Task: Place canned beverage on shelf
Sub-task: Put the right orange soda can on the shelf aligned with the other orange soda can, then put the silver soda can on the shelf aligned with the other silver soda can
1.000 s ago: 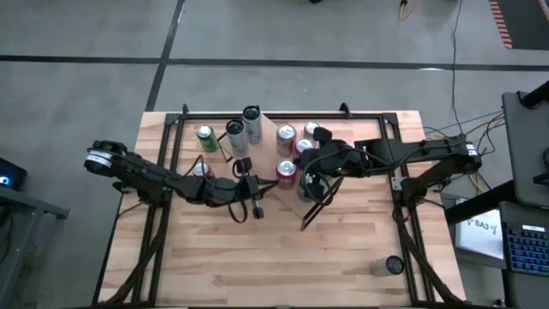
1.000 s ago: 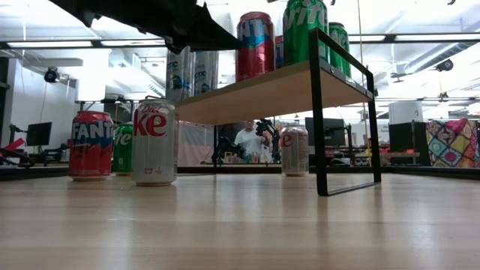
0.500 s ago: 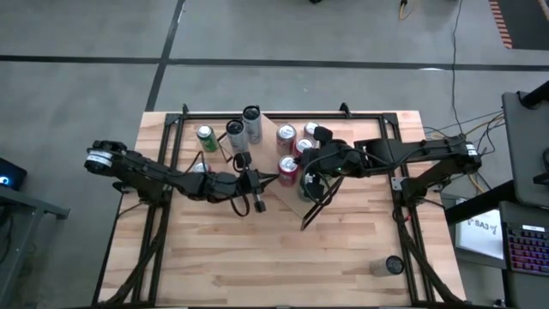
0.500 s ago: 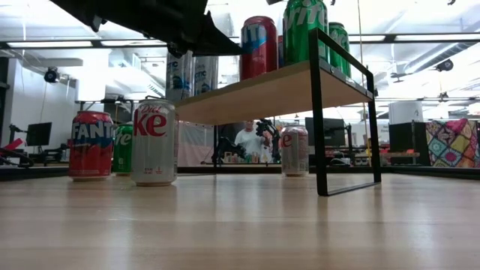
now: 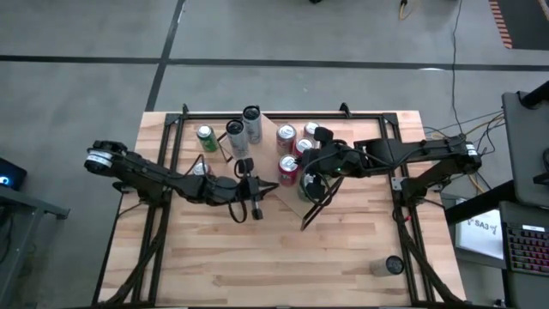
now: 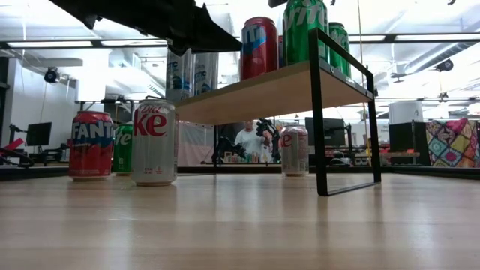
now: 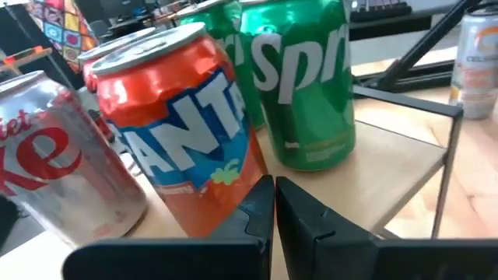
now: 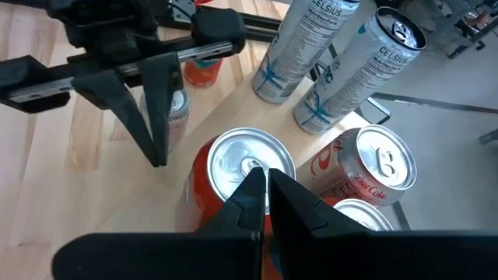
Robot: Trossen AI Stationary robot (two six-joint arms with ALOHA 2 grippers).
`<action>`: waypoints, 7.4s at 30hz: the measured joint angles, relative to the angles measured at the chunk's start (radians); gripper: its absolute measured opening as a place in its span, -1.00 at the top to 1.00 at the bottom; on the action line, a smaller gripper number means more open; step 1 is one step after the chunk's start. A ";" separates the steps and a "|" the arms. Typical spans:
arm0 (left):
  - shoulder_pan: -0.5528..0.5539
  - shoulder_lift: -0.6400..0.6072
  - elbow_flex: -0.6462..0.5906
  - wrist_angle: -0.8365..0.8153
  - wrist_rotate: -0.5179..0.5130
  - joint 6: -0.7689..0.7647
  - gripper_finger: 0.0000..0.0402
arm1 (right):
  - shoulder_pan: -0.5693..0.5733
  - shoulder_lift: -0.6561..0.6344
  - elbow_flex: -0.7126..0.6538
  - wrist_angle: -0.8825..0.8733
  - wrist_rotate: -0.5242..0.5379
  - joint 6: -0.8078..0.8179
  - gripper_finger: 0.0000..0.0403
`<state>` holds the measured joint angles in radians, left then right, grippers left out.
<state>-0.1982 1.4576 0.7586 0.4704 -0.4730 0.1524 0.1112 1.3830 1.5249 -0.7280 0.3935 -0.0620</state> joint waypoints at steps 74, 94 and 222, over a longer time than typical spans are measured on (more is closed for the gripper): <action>0.046 0.072 0.000 0.142 -0.015 0.062 1.00 | 0.000 0.001 -0.001 -0.024 0.000 0.000 0.95; 0.050 0.065 0.000 0.157 -0.016 0.056 1.00 | 0.000 0.001 -0.001 -0.024 0.000 0.002 0.95; -0.387 -0.062 -0.215 -0.618 -0.749 -1.000 -0.91 | 0.632 0.014 -0.017 -0.209 0.211 0.522 0.95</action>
<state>-0.5849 1.3956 0.5439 -0.1473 -1.2221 -0.8480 0.7437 1.3968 1.5082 -0.9371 0.6048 0.4603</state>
